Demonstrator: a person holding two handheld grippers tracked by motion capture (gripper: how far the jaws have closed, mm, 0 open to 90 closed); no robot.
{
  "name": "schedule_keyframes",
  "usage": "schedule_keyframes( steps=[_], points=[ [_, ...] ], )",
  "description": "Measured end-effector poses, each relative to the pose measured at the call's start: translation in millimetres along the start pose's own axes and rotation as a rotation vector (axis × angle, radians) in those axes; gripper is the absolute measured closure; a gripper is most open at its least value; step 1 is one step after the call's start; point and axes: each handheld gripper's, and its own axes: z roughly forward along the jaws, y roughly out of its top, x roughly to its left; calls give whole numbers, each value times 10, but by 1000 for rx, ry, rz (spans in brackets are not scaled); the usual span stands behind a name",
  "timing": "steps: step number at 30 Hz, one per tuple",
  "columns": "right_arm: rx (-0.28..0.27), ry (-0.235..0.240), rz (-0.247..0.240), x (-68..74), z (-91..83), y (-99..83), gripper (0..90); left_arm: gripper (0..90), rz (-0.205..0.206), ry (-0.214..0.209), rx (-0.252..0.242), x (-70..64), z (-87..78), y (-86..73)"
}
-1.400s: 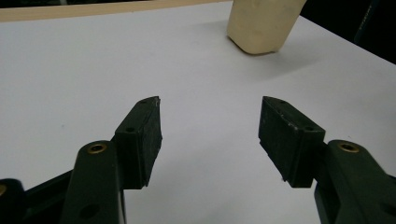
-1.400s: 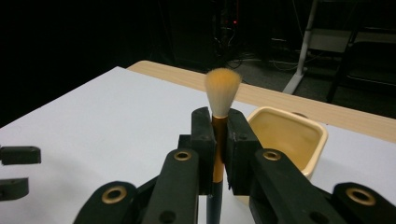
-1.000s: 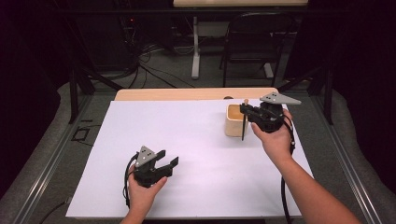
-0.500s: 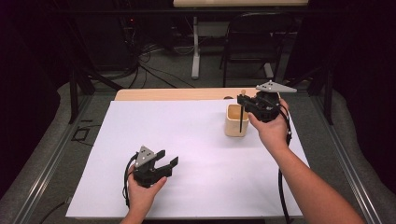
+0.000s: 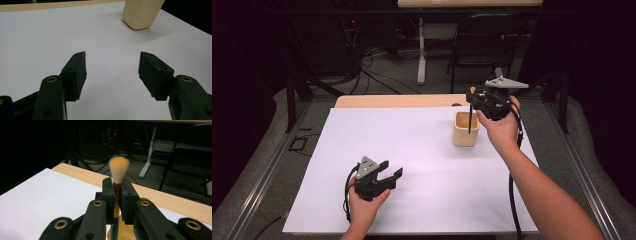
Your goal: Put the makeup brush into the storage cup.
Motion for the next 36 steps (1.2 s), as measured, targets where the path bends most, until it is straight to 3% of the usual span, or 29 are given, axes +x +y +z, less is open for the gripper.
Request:
schedule_keyframes(
  steps=[18,30,36],
  points=[
    [1,-44,-16,-15,171,133,839,397,-8,-4,-10,8,-6,-1],
    [-10,-86,15,-159,248,151,839,397,-3,3,-6,18,-10,-1],
    [-7,-108,6,-203,295,146,839,397,-1,2,-4,21,-8,-1]
  ],
)
